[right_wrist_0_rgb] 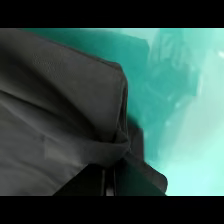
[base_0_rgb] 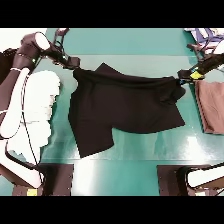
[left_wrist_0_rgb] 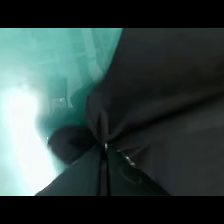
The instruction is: Fold the shirts.
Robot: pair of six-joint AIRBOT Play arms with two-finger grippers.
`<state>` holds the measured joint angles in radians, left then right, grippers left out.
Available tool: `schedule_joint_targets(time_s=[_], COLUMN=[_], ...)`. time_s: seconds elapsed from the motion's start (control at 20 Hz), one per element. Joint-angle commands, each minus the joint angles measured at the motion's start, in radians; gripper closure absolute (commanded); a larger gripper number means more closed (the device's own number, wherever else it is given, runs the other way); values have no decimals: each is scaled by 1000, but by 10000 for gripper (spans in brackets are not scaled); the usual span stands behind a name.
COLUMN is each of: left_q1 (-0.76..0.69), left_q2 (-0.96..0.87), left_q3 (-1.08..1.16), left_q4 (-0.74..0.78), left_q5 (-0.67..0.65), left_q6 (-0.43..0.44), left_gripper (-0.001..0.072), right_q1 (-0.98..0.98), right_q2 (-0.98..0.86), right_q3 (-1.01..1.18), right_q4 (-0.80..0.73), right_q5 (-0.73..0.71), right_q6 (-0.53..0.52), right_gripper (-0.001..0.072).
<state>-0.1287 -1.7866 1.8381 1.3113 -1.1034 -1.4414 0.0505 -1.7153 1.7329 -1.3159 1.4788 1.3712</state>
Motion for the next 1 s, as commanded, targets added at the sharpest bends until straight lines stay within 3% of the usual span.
schedule_joint_targets(time_s=[0.0, 0.1, 0.4, 0.45, 0.5, 0.55, 0.7, 0.75, 0.8, 0.95], left_q1=[0, 9, 24, 24, 24, 24, 30, 34, 47, 126], left_q2=[-62, -62, -62, -62, -62, -62, -61, -61, -60, 15], left_q3=[-2, 5, 9, 9, 9, 9, 35, 63, 101, 106], left_q4=[-2, -6, 28, 24, 21, 22, 64, 111, 137, 94], left_q5=[39, 26, -10, -11, -4, 0, -33, -100, -179, -298], left_q6=[2, 0, 0, 2, -13, -51, -19, -18, -17, -25], left_gripper=[669, 669, 667, 627, 20, -13, 20, 235, 351, 344], right_q1=[1, 2, 3, 4, 4, 4, 4, -2, -10, -50], right_q2=[-51, -50, -50, -50, -46, -38, -11, 4, 20, 91], right_q3=[-1, 48, 221, 236, 243, 242, 242, 242, 242, 220], right_q4=[60, 68, 68, 68, 68, 68, 68, 65, 66, 69], right_q5=[-88, -114, -45, -25, -8, -2, 41, 68, 94, 143], right_q6=[1, 2, 2, 2, 2, 2, 2, 0, 0, -3], right_gripper=[668, 339, 325, 325, 325, 325, 337, 338, 349, 349])
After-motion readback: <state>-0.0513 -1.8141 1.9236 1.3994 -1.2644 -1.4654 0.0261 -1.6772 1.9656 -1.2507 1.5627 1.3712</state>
